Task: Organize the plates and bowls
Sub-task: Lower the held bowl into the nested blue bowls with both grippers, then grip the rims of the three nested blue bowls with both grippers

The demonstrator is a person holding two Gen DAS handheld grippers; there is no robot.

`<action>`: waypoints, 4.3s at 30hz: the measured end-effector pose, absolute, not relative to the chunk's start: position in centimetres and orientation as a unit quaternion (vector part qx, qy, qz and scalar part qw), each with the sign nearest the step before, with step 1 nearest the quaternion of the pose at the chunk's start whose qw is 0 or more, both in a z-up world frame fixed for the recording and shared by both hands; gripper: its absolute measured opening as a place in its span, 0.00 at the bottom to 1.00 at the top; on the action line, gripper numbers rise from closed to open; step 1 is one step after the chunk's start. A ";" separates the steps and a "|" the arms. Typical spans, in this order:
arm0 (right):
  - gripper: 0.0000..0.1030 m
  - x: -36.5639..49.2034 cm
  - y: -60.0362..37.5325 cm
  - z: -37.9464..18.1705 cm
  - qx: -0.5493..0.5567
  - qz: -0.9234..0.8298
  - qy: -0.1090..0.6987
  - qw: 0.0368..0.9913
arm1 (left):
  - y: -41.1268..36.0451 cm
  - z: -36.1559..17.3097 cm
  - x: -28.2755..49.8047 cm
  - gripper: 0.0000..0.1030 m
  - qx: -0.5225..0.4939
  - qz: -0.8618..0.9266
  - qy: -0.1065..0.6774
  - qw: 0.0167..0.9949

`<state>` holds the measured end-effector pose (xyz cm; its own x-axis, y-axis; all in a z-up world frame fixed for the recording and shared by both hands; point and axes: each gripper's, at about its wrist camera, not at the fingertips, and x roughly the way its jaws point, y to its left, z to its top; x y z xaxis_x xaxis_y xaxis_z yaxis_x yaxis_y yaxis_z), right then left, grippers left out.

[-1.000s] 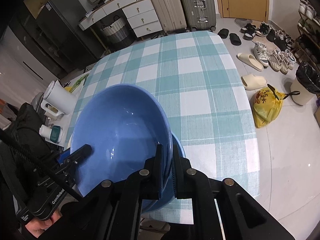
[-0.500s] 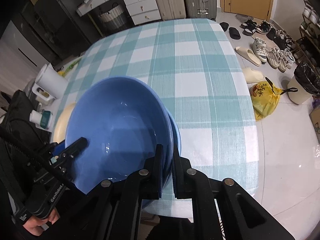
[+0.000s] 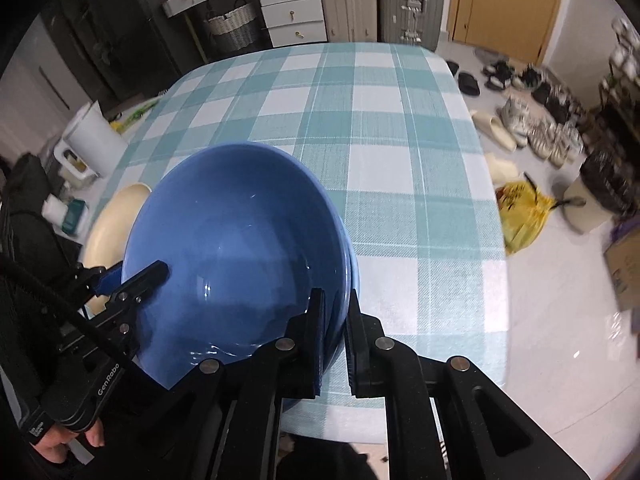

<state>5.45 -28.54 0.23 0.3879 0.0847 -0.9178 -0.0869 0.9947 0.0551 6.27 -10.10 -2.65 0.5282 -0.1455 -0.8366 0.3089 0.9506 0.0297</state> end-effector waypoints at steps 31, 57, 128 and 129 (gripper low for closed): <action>0.12 4.4 -25.1 0.2 -0.144 -0.001 0.489 0.861 | -9.5 -4.3 6.7 0.20 0.076 -0.135 0.462 0.873; 0.33 4.7 -30.6 -1.1 0.080 -0.039 0.453 0.887 | -8.6 -5.3 8.2 0.48 -0.010 -0.168 0.506 0.846; 0.29 3.9 -32.6 -8.4 0.293 0.051 0.497 0.816 | -10.6 -8.4 9.3 0.29 -0.049 -0.155 0.553 0.817; 0.28 3.9 -32.6 -8.4 0.291 0.050 0.497 0.816 | -10.5 -8.4 9.3 0.28 -0.051 -0.155 0.554 0.817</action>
